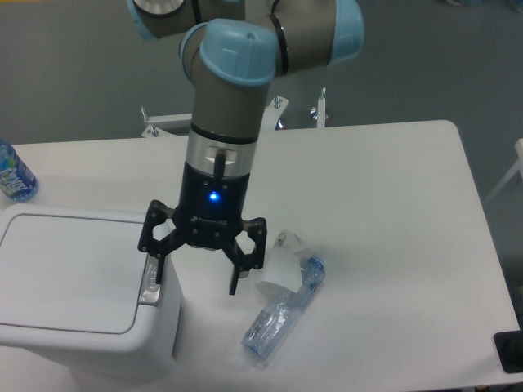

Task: Open the trash can
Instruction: 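Press down on the grey button with the gripper fingertip to pop the lid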

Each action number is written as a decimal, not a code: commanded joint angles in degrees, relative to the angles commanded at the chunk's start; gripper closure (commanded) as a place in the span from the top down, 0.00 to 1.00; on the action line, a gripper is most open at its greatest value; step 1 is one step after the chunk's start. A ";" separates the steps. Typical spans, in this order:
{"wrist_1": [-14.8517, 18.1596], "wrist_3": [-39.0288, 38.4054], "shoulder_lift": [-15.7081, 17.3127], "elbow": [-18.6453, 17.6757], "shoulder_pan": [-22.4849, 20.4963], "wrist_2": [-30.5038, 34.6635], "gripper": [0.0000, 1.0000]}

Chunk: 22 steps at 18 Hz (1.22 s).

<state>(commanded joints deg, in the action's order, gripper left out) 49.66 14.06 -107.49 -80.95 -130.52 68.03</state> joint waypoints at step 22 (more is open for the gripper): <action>0.00 0.00 -0.70 -0.88 0.09 0.35 1.00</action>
<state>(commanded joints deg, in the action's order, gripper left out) 49.66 14.06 -108.19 -81.83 -130.43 68.38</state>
